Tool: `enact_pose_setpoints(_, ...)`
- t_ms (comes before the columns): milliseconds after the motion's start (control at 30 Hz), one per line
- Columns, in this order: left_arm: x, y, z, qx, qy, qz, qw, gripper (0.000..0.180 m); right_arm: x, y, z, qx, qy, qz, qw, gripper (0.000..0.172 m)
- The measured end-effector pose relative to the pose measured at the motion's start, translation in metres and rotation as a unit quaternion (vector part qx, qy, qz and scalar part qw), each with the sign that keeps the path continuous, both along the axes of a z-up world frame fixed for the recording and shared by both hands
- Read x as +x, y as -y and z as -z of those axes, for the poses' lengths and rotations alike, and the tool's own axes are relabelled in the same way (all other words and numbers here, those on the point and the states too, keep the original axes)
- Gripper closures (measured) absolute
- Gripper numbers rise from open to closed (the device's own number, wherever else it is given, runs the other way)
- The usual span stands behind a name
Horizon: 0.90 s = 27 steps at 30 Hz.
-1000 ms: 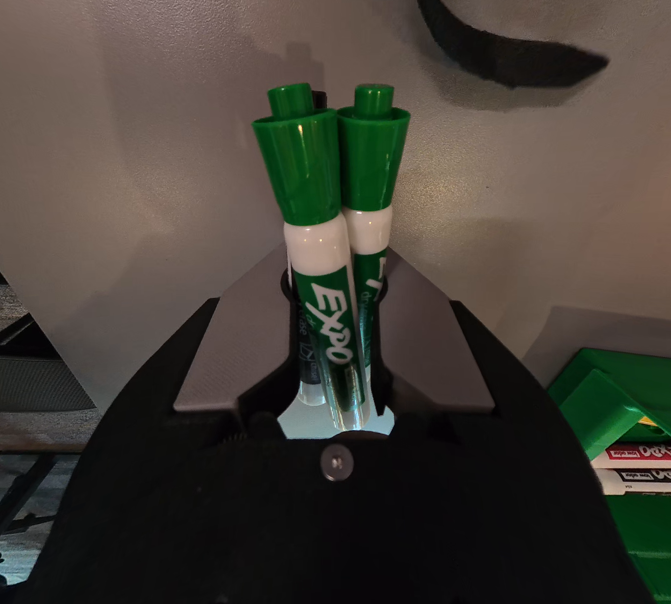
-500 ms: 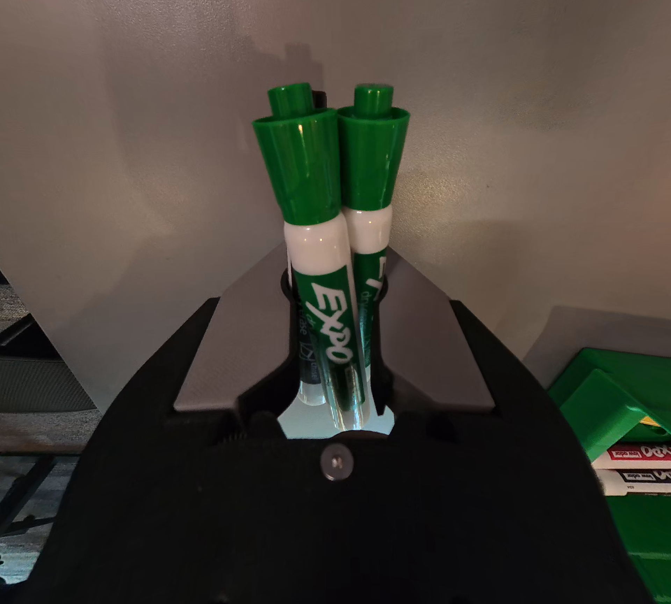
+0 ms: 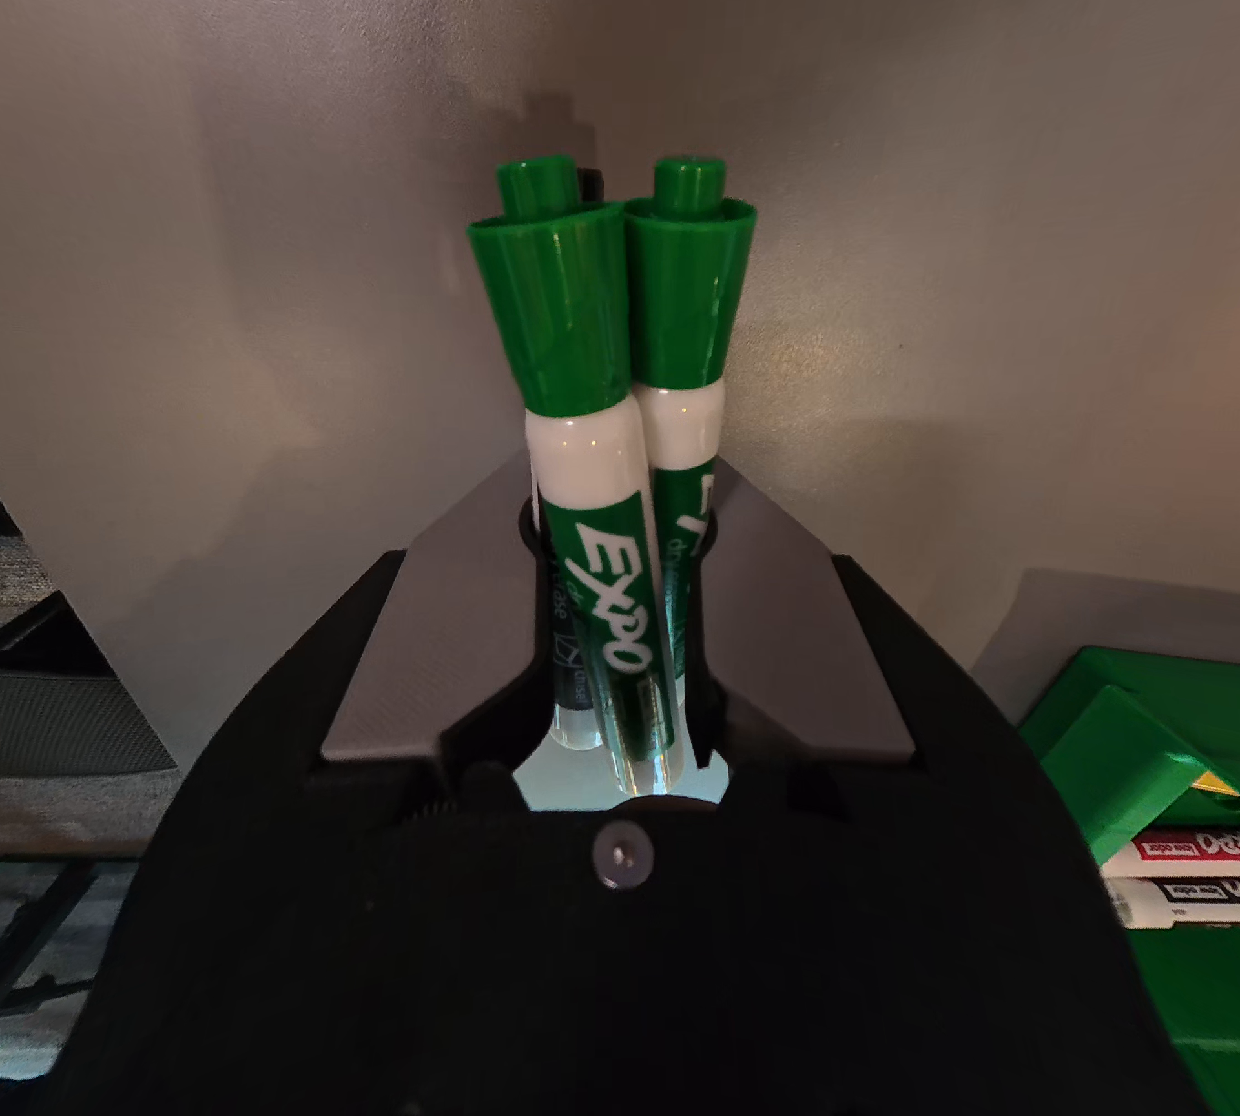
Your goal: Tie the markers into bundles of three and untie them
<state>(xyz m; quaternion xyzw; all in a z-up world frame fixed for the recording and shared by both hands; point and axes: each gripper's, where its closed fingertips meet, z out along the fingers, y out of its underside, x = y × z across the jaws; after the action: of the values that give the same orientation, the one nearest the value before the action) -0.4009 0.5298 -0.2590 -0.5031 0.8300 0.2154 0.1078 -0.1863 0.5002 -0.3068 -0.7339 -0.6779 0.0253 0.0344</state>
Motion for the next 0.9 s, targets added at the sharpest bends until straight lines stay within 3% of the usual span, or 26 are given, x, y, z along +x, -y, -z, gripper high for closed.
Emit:
enact_pose_setpoints(100, 0.016, -0.004, -0.016, -0.016, 0.13, -0.027, 0.991, 0.115, 0.0, 0.001, 0.0, 0.0, -0.001, -0.001, 1.0, 0.135)
enact_pose_setpoints(233, -0.001, -0.018, -0.036, -0.069, 0.274, -0.105, 0.954, 0.117, 0.0, 0.0, 0.0, 0.0, -0.002, -0.004, 1.0, 0.134)
enact_pose_setpoints(300, -0.018, -0.035, -0.039, -0.099, 0.341, -0.173, 0.919, 0.121, 0.0, 0.0, 0.0, 0.0, -0.003, -0.006, 1.0, 0.135)
enact_pose_setpoints(400, -0.038, -0.052, -0.028, -0.187, 0.42, -0.273, 0.845, 0.131, 0.0, 0.0, 0.0, 0.0, -0.006, -0.006, 1.0, 0.135)
enact_pose_setpoints(500, -0.045, -0.067, -0.016, -0.235, 0.476, -0.324, 0.783, 0.131, 0.0, 0.0, 0.0, 0.001, -0.007, -0.005, 1.0, 0.135)
enact_pose_setpoints(567, -0.04, -0.072, -0.007, -0.265, 0.492, -0.34, 0.757, 0.131, 0.0, 0.0, 0.0, 0.0, -0.007, -0.005, 1.0, 0.134)
enact_pose_setpoints(700, -0.028, -0.081, 0.022, -0.248, 0.436, -0.35, 0.791, 0.133, 0.0, 0.0, 0.0, 0.0, -0.006, -0.005, 1.0, 0.135)
enact_pose_setpoints(833, -0.004, -0.086, 0.037, -0.255, 0.402, -0.344, 0.809, 0.133, 0.0, 0.0, 0.0, 0.001, -0.01, -0.003, 1.0, 0.135)
enact_pose_setpoints(867, 0.001, -0.087, 0.039, -0.259, 0.397, -0.343, 0.811, 0.147, 0.0, 0.0, -0.001, 0.001, -0.011, -0.002, 1.0, 0.135)
enact_pose_setpoints(900, 0.006, -0.087, 0.039, -0.266, 0.394, -0.339, 0.812, 0.176, 0.0, 0.0, 0.0, 0.001, -0.013, -0.002, 1.0, 0.135)
